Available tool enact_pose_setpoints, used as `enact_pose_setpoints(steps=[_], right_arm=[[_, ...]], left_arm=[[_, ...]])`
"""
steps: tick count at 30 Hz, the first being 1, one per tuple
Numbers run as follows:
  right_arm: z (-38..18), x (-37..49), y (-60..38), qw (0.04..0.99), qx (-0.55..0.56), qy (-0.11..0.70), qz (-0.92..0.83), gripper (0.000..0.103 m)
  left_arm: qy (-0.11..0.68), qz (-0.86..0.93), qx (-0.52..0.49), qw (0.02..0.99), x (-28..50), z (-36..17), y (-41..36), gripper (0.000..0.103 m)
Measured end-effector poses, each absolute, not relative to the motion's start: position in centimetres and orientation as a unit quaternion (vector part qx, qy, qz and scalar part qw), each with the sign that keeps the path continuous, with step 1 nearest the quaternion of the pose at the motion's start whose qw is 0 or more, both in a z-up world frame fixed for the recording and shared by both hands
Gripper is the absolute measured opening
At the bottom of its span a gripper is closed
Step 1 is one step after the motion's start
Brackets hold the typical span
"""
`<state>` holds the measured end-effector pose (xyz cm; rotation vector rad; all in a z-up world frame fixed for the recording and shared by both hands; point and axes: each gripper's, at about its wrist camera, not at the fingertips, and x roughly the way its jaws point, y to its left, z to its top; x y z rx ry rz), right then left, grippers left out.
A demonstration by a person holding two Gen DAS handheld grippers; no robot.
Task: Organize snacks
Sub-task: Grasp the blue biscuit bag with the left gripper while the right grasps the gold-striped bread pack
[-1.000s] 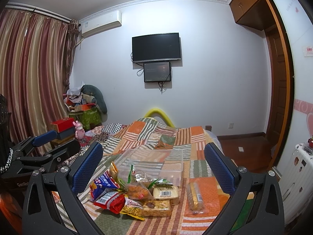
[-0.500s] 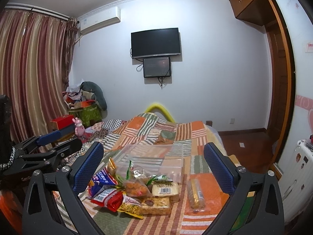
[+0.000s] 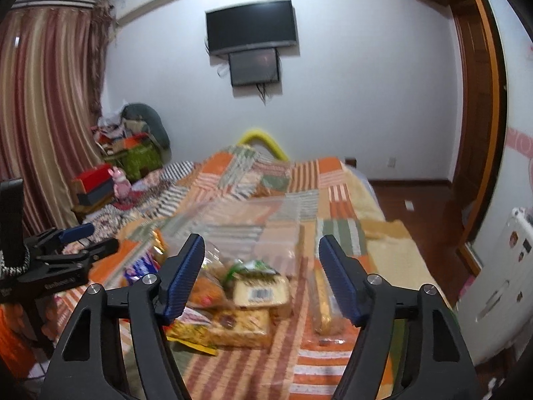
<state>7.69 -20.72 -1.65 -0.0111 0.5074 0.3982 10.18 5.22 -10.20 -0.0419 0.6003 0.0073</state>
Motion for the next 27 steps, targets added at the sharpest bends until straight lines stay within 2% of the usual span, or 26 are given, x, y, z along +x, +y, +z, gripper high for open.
enact_pose_setpoints(steps=[2,13,22,25,27], right_arm=[[-2.5,8.5,-21.0,0.945,-0.009,0.266,0.189,0.064],[-7.6,12.6,-23.1,0.915,0.002,0.370,0.161,0.062],[-10.2,14.3,-22.7,0.898,-0.016,0.411,0.154,0.062],[-10.8,14.7,-22.8,0.894,-0.021,0.423,0.147,0.057],[-11.2,14.9,-22.9,0.892,-0.031,0.429,0.140,0.052]], left_arm=[[0.315,0.005,-0.021,0.949,11.1,-11.5,6.0,0.076],[0.408,-0.017,-0.030,0.912,15.3,-17.3,7.9,0.077],[0.410,-0.010,-0.015,0.912,16.0,-19.3,8.0,0.079],[0.413,-0.011,-0.015,0.911,16.1,-19.8,8.1,0.079],[0.415,-0.007,-0.015,0.910,16.0,-20.1,8.1,0.072]])
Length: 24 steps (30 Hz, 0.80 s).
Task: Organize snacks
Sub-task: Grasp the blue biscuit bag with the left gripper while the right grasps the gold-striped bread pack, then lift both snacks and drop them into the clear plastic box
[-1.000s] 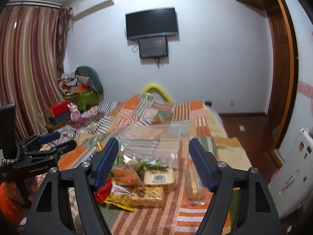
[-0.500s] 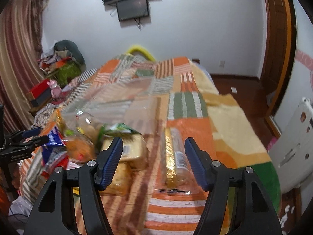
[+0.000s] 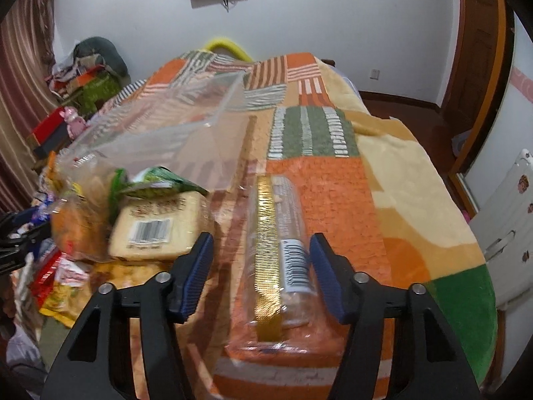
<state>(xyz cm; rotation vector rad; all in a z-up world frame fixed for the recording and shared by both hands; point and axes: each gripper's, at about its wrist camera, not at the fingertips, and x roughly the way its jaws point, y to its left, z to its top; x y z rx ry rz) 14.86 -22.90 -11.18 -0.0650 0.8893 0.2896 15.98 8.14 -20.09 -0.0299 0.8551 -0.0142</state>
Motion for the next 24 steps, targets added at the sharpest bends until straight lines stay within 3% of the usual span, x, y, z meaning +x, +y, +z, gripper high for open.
enact_pose_setpoints(steps=[3,11,24], right_arm=[[-11.8,15.2,-23.1,0.887,-0.040,0.439,0.134,0.038],[-11.6,14.7,-23.5,0.884,-0.019,0.444,0.146,0.037],[-7.9,14.1,-23.2,0.904,-0.012,0.396,0.161,0.036]], left_arm=[[0.414,-0.002,-0.007,0.910,15.8,-20.1,8.2,0.062],[0.411,-0.002,-0.023,0.911,15.0,-19.3,9.0,0.053],[0.357,0.001,-0.035,0.934,12.9,-14.6,9.4,0.052]])
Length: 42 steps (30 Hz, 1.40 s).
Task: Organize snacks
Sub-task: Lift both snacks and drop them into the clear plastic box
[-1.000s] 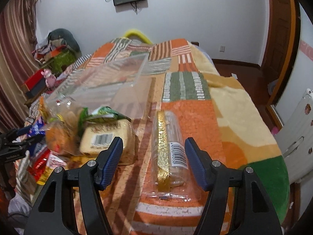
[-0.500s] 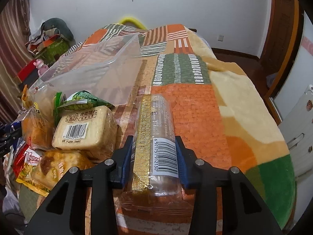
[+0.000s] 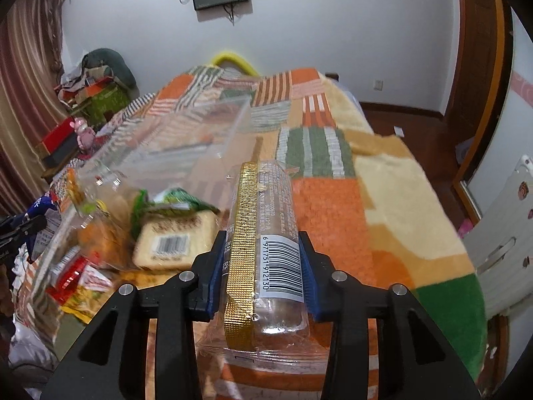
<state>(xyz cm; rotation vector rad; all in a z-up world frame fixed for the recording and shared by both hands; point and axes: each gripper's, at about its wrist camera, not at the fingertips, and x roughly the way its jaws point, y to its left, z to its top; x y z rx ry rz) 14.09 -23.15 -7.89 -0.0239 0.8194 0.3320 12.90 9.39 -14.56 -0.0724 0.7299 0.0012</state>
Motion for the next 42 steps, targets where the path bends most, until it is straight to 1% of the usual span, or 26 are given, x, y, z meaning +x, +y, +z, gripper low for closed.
enact_pose_setpoints(steps=[11,21,29,34,42], right_arm=[[-4.6,15.4,-21.1,0.922,-0.009,0.338,0.190,0.036],[-3.3,17.8,-18.3,0.929,-0.013,0.304,0.211,0.036],[-3.6,19.9,-16.5,0.928,-0.015,0.300,0.222,0.036],[-4.4,21.3,-15.4,0.924,-0.022,0.309,0.224,0.036],[-6.7,23.8,-13.6,0.908,-0.038,0.351,0.227,0.036]], left_arm=[[0.294,-0.003,-0.022,0.955,15.2,-9.7,8.2,0.052],[0.273,-0.025,-0.018,0.961,19.3,-7.4,6.6,0.052],[0.289,-0.031,-0.026,0.956,23.2,-7.9,5.8,0.052],[0.322,-0.031,-0.029,0.946,26.0,-9.5,5.3,0.052],[0.373,-0.030,-0.032,0.927,30.0,-12.0,3.9,0.052]])
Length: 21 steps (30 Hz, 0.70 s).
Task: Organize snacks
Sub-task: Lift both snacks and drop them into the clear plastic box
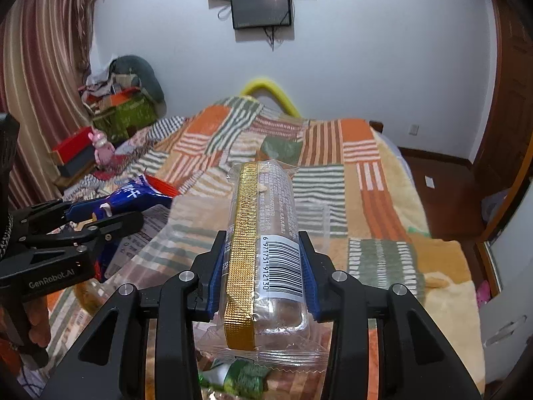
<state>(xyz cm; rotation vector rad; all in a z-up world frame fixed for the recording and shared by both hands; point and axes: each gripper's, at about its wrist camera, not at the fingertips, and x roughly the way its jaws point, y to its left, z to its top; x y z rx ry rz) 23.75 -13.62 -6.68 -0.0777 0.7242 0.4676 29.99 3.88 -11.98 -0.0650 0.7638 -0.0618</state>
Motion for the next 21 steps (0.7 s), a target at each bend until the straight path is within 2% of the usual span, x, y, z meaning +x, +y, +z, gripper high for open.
enact_pose_setpoints(steps=[12,21], right_arm=[[-8.7,25.2,-12.9,0.882,-0.061,0.403,0.238,0.037],[-6.3,24.4,-13.8,0.895,-0.069,0.373,0.234,0.037]], left_arm=[[0.414,-0.023,-0.023,0.910,31.9,-14.2,2.9,0.053],[0.385,-0.020,-0.011,0.923,30.3,-12.1,3.0,0.055]])
